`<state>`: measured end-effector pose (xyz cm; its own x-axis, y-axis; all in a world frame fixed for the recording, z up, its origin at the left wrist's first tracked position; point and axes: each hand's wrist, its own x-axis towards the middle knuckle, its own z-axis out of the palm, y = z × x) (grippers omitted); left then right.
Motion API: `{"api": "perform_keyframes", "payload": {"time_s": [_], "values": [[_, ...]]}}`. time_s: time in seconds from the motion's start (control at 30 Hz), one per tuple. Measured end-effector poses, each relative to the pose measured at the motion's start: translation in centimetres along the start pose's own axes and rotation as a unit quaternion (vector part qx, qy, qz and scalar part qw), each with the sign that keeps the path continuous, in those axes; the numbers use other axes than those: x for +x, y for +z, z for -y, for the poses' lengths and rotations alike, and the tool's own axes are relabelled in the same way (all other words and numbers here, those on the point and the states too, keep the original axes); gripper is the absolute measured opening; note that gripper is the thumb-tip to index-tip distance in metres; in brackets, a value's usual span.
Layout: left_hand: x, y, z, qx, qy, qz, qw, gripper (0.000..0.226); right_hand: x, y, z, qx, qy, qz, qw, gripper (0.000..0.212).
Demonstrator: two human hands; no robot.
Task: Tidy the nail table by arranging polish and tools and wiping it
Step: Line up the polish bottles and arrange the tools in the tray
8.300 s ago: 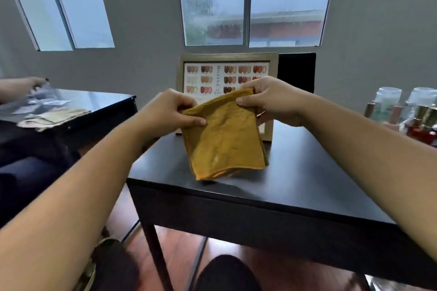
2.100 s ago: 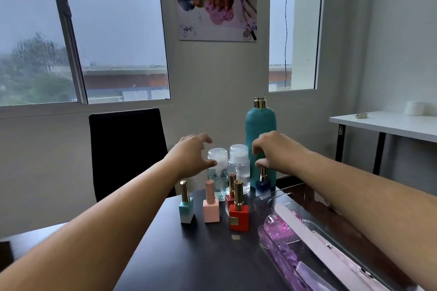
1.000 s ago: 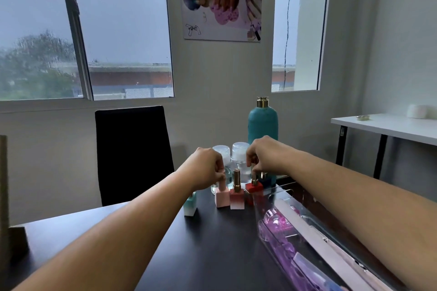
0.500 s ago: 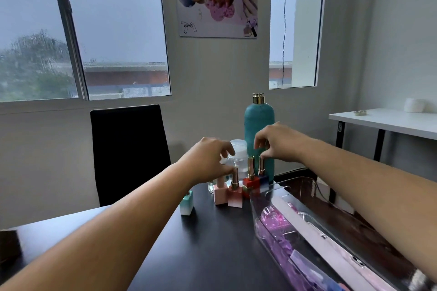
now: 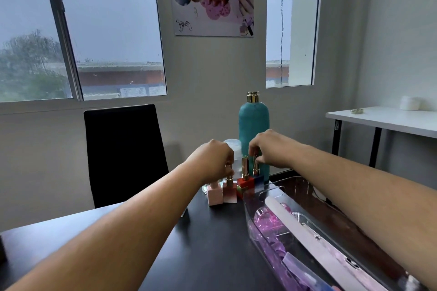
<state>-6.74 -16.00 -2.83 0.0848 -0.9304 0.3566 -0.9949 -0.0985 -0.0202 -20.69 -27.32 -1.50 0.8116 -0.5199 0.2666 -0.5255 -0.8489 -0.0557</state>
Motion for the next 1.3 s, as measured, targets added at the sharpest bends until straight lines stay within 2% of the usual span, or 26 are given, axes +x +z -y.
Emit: {"api": "perform_keyframes", "payload": {"time_s": [0.1,0.23,0.4,0.6,0.87,1.1,1.2,1.3], "values": [[0.7,0.1,-0.4,-0.013,0.002,-0.049,0.999,0.035,0.2,0.1,0.0,0.014,0.002,-0.001,1.000,0.015],[1.7,0.3,-1.7,-0.030,-0.003,-0.020,0.999,0.033,0.3,0.0,-0.4,0.024,0.010,0.007,1.000,0.010],[2.9,0.9,-2.4,-0.046,-0.016,-0.032,0.998,0.020,0.3,-0.3,-1.3,0.032,0.020,0.009,0.999,0.007],[4.0,1.3,-3.2,-0.088,-0.024,-0.027,0.995,0.021,0.2,0.1,-2.3,0.031,0.028,-0.010,0.999,0.009],[4.6,1.7,-3.2,-0.092,-0.023,-0.027,0.995,0.022,0.2,0.5,-2.6,0.041,0.027,-0.027,0.998,0.010],[3.8,0.6,-2.3,-0.095,-0.016,-0.063,0.993,0.034,-0.3,-1.0,-2.2,0.030,0.018,-0.048,0.998,0.015],[2.5,-1.0,-0.7,-0.084,-0.017,-0.090,0.992,0.030,-0.6,-1.9,-1.2,0.056,0.004,-0.071,0.996,0.012],[0.5,-2.1,1.0,-0.064,-0.025,-0.087,0.994,0.027,-0.6,-2.0,1.2,0.073,-0.034,-0.058,0.995,0.015]]}}
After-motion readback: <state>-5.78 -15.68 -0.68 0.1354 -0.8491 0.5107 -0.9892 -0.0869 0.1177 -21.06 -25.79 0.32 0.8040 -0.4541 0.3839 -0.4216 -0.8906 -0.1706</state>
